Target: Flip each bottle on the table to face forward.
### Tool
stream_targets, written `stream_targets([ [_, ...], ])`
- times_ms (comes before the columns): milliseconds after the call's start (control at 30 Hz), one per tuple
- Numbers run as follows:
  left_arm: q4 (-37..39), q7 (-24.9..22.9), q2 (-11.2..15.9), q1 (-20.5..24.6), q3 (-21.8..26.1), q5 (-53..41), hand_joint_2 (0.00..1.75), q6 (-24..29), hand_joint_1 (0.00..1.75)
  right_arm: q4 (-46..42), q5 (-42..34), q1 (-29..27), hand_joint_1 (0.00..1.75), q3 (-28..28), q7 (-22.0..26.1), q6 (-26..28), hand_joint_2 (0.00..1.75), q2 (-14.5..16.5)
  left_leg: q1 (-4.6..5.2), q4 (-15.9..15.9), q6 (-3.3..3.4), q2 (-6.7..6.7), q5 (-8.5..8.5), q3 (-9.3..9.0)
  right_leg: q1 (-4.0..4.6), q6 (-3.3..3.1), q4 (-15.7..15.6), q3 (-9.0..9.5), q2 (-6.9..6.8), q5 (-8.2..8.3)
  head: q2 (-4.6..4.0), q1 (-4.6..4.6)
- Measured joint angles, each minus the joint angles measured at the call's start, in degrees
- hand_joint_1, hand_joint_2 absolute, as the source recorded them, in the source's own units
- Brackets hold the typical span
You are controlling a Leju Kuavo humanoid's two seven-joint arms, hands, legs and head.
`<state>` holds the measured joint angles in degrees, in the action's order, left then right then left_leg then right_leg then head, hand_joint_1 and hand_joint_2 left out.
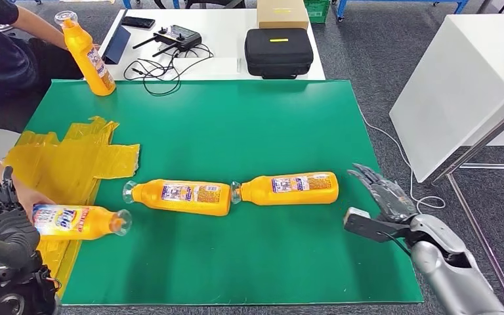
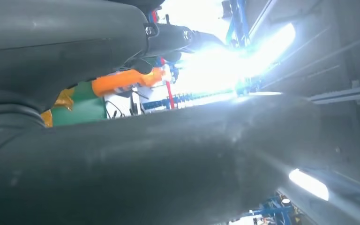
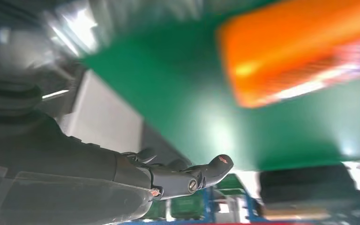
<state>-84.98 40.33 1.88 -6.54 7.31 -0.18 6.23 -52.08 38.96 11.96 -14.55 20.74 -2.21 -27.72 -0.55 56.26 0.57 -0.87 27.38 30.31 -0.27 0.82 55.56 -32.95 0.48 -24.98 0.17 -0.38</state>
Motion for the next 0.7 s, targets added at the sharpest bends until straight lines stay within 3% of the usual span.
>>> stream_targets([
  [200,-0.1,0.0,-1.7,0.1,0.9,-0.3,0.00,-0.3,0.00,1.2,5.5,0.8,0.00,1.5,1.0,-2.2,1.75,-1.7,-0.07,0.0,0.02,0.26,0.01,0.01,0.06,-0.01,0.0,-0.01,0.21,0.00,0.00,-0.01],
  [400,-2.2,0.0,-3.4,-1.4,3.1,-0.9,0.00,0.1,0.00,11.0,11.0,10.3,0.00,-2.0,2.6,0.0,1.75,3.4,-0.15,0.0,-0.02,0.58,-0.03,-0.13,0.18,-0.03,0.1,0.02,0.47,0.03,0.00,-0.01],
  [533,-4.1,0.0,-4.4,-3.2,5.3,-1.3,0.00,-1.4,0.00,16.8,12.5,15.6,0.00,-4.5,2.0,1.8,0.00,8.3,-0.16,0.0,-0.03,0.50,-0.05,-0.20,0.20,-0.03,0.1,0.01,0.46,0.03,0.00,-0.01],
  [700,-4.6,0.0,-5.0,-3.6,6.7,-2.2,0.00,-2.8,0.00,19.9,12.7,17.9,0.00,-6.0,1.6,2.9,0.00,11.6,-0.16,0.0,-0.03,0.28,-0.05,-0.10,0.20,-0.02,0.1,0.01,0.29,0.01,0.00,0.00],
])
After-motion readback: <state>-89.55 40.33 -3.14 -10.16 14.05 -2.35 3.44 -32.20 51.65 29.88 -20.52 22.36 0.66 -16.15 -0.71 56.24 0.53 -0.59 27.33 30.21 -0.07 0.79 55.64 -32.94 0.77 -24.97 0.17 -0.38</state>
